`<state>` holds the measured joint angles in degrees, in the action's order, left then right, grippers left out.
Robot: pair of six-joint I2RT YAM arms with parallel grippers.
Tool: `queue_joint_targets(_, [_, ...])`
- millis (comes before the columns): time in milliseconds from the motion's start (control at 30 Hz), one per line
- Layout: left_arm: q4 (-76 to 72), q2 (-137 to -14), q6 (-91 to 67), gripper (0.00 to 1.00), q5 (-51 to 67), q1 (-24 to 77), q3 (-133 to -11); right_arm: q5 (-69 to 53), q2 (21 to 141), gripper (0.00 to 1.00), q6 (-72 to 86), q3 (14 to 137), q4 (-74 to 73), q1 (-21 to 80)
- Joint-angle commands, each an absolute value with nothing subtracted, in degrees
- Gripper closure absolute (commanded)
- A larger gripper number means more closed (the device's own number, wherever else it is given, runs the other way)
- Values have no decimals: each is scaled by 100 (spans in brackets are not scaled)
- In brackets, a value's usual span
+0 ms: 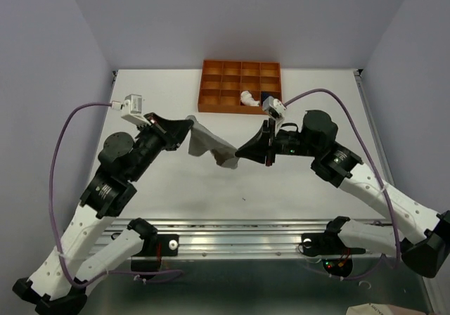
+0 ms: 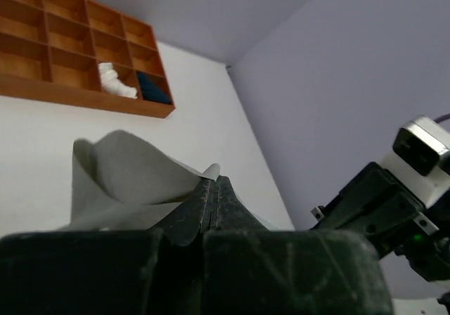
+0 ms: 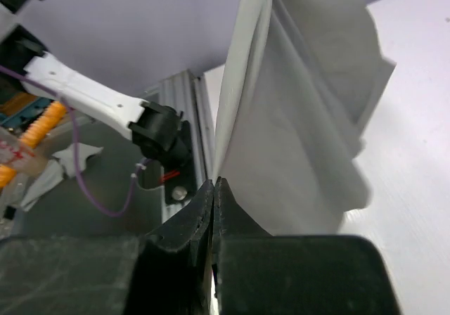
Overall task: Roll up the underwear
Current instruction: Flatten the underwear
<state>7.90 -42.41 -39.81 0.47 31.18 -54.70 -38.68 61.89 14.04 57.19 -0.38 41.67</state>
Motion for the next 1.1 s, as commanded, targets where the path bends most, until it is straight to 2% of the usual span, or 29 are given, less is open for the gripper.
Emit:
queue_joint_targets(0, [677, -3894, -4113, 100, 150, 3383, -5370, -4326, 5863, 99, 2003, 5660, 343, 4210])
queue_joint_targets(133, [782, -4104, -4236, 100, 62, 3428, -5291, -3318, 5914, 99, 2215, 5493, 89, 4210])
queue_joint_targets(233, [844, -4543, -4377, 100, -579, 3437, -5177, -2410, 6274, 99, 2320, 5265, 18, 4114])
queue_joint_targets(333, [923, -5490, -4483, 100, -887, 3428, -5176, -2416, 6957, 99, 2565, 4941, 18, 3318])
queue_joint_targets(367, [975, -6137, -4500, 100, -992, 3419, -5229, -2321, 7187, 99, 2619, 4896, 18, 3131])
queue_joint_targets(400, [1054, -6518, -4517, 97, -1115, 3402, -5308, -2225, 7450, 99, 2584, 4878, 18, 2972])
queue_joint_targets(433, [1089, -6869, -4483, 74, -1038, 3340, -5404, -2119, 7732, 92, 2523, 4878, -191, 2657])
queue_joint_targets(467, [1125, -7578, -4326, 60, -941, 3192, -5701, -2075, 8317, 88, 2522, 5052, -289, 2541])
queue_joint_targets(500, [1151, -7916, -4229, 52, -845, 3130, -5887, -2144, 8593, 87, 2488, 5149, -316, 2427])
queue_joint_targets(533, [1230, -8197, -4062, 45, -609, 3007, -6280, -2179, 8848, 80, 2470, 5411, -395, 2260])
queue_joint_targets(567, [1265, -8461, -3991, 44, -546, 3006, -6284, -2119, 9068, 68, 2391, 5605, -535, 2259])
queue_joint_targets(600, [1457, -8821, -3982, 42, -536, 2954, -6693, -1866, 9314, 42, 2234, 5790, -867, 2259])
queue_joint_targets(667, [1564, -8973, -3859, 42, -501, 2936, -7012, -1714, 9317, 35, 2119, 6046, -1045, 2259])
queue_joint_targets(700, [1538, -8921, -3841, 36, -457, 2936, -7101, -1679, 9081, 25, 1996, 6047, -1020, 2259])
queue_joint_targets(733, [1512, -8851, -3806, 23, -448, 2927, -7015, -1679, 8905, 1, 1960, 5995, -993, 2259])
queue_joint_targets(767, [1503, -8624, -3814, 1, -457, 2935, -6927, -1687, 8703, 0, 1934, 5803, -941, 2259])
queue_joint_targets(900, [1590, -7877, -4060, 1, -738, 2857, -6075, -1574, 7824, 0, 1863, 5389, -957, 2504])
queue_joint_targets(1033, [1767, -7033, -4429, 1, -826, 2690, -4812, -967, 7226, 0, 1890, 4888, -1353, 3259])
queue_joint_targets(1067, [1767, -6875, -4491, 1, -817, 2681, -4808, -967, 7155, 0, 1924, 4791, -1406, 3383])
